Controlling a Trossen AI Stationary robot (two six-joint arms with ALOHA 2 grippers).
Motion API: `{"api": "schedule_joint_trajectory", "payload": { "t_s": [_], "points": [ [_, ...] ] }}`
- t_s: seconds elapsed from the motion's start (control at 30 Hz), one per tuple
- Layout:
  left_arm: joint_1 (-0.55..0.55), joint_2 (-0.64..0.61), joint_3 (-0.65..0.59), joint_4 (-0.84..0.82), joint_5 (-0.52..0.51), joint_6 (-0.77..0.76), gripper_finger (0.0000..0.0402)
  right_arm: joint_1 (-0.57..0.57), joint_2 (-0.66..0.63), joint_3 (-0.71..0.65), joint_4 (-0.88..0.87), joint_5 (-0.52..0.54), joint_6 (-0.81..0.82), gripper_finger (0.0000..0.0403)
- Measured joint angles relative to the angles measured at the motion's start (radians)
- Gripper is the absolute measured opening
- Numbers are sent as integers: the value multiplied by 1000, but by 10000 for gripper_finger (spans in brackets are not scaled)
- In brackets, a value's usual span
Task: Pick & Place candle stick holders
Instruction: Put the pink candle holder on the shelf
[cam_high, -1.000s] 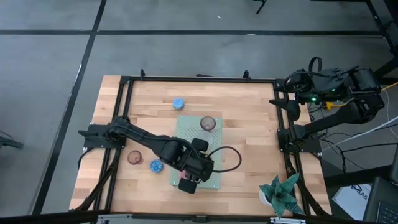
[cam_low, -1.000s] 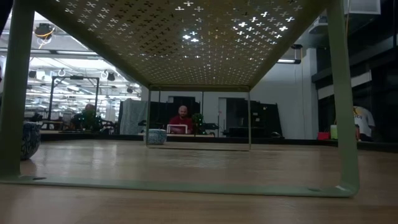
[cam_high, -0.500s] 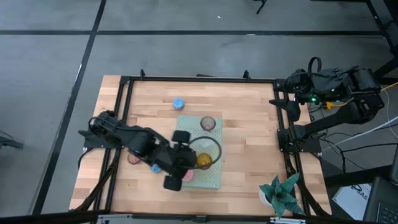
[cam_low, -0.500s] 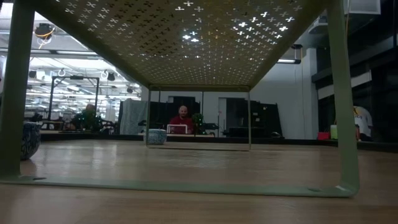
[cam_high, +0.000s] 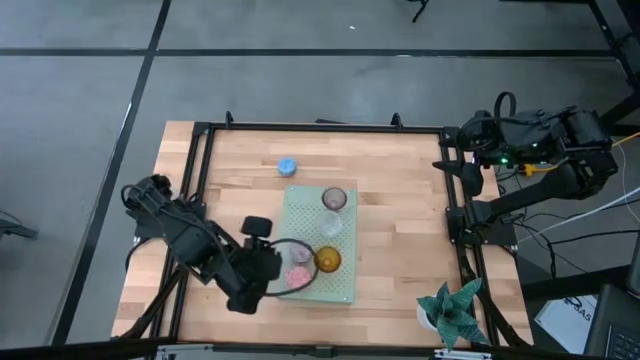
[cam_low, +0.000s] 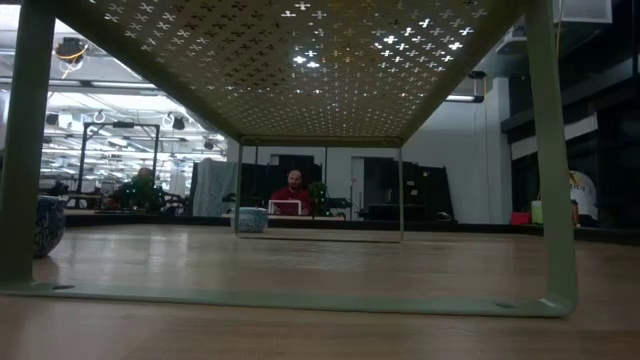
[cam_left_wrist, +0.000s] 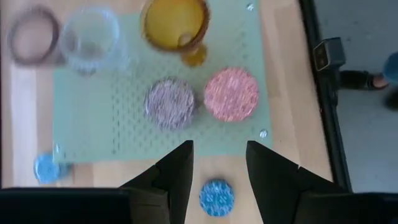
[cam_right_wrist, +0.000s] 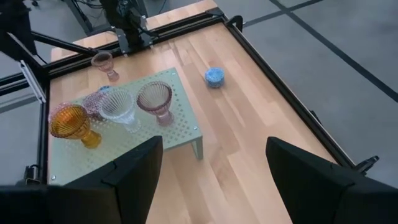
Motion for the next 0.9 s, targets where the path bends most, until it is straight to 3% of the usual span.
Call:
{"api": "schedule_joint_trajectory", "payload": {
  "t_s": [0.3, 0.6, 0.9],
  "points": [
    [-44, -277, -455, 170, -30, -249, 145, 0, -2, 0, -61, 7, -47, 288],
    [-50, -448, -877, 216, 322, -418, 145, 0, -3, 0, -143, 7, -55, 288],
    [-72, -469, -1073, 286, 322, -538, 146, 0, -3, 0, -145, 7, -73, 288]
  ]
}}
